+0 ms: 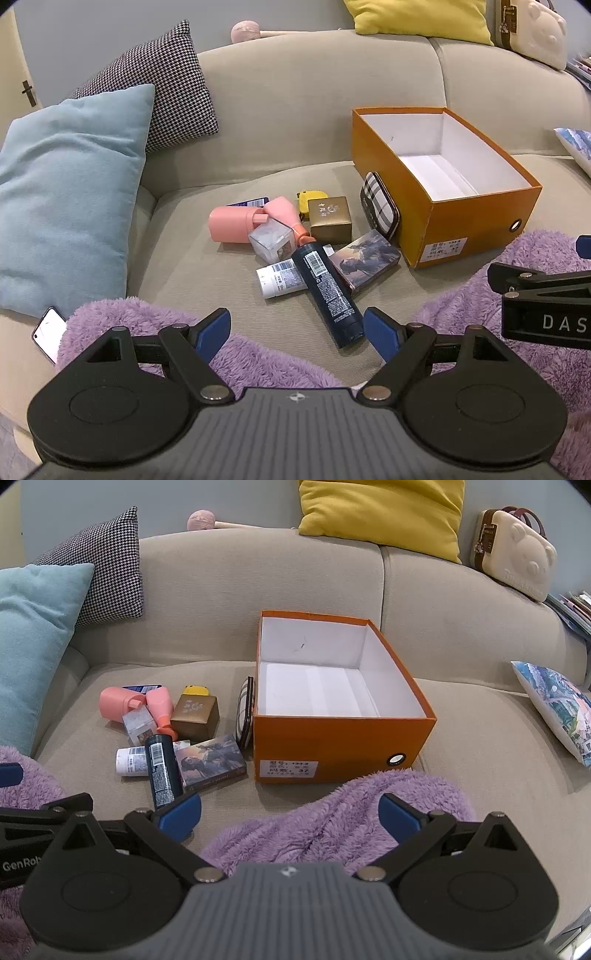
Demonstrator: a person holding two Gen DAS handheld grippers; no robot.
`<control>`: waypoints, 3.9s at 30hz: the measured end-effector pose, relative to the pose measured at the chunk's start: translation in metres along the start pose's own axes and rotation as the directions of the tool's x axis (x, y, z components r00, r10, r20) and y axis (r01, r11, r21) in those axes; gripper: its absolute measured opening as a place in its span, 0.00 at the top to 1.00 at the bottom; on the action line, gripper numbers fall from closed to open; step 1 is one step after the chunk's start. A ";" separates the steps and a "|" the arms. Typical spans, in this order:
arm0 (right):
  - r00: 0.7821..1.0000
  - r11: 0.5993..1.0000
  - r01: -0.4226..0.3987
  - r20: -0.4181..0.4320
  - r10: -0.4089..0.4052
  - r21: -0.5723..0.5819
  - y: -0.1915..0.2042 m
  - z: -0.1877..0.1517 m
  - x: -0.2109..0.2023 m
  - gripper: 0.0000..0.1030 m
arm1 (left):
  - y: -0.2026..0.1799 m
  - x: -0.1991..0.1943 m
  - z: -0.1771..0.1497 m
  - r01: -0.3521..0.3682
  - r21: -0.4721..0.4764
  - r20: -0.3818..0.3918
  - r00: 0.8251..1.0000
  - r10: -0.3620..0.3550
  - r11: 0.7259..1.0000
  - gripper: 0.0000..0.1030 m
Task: Organize rigid objects
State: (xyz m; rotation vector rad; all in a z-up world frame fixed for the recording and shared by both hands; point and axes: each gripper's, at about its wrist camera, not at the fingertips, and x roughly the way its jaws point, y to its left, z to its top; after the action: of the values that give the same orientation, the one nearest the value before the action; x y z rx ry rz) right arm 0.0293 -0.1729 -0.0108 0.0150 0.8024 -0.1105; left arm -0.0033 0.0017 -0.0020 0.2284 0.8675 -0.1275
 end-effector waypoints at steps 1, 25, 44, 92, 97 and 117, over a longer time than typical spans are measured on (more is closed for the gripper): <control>1.000 1.000 0.000 0.000 0.000 0.000 0.000 0.000 0.000 0.01 | 0.000 0.000 0.000 0.000 0.000 0.000 1.000 0.000 1.000 0.07; 1.000 1.000 -0.003 0.000 0.003 -0.013 0.004 -0.005 0.000 0.01 | 0.005 0.000 -0.003 0.008 -0.020 0.006 1.000 -0.008 1.000 0.07; 0.957 0.970 -0.244 -0.164 0.241 0.001 0.015 0.005 0.070 0.47 | 0.043 0.060 0.013 0.324 -0.205 -0.043 0.940 -0.340 0.923 0.57; 0.892 0.859 -0.271 -0.223 0.394 0.435 0.052 0.022 0.203 1.00 | 0.061 0.200 0.026 0.201 -0.409 -0.231 0.921 -0.315 0.890 0.61; 0.878 0.821 -0.214 -0.265 0.400 0.530 0.035 0.013 0.212 0.56 | 0.066 0.189 0.028 0.209 -0.401 -0.187 0.934 -0.303 0.892 0.61; 0.915 0.732 -0.131 -0.203 0.349 0.668 0.050 0.009 0.239 0.36 | 0.079 0.209 0.037 0.278 -0.465 -0.145 0.912 -0.382 0.840 0.62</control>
State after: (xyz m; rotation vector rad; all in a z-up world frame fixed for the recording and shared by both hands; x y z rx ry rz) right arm 0.2059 -0.1463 -0.1778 0.8205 1.0467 -0.1316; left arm 0.1740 0.0651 -0.1281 -0.3424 1.1430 -0.2306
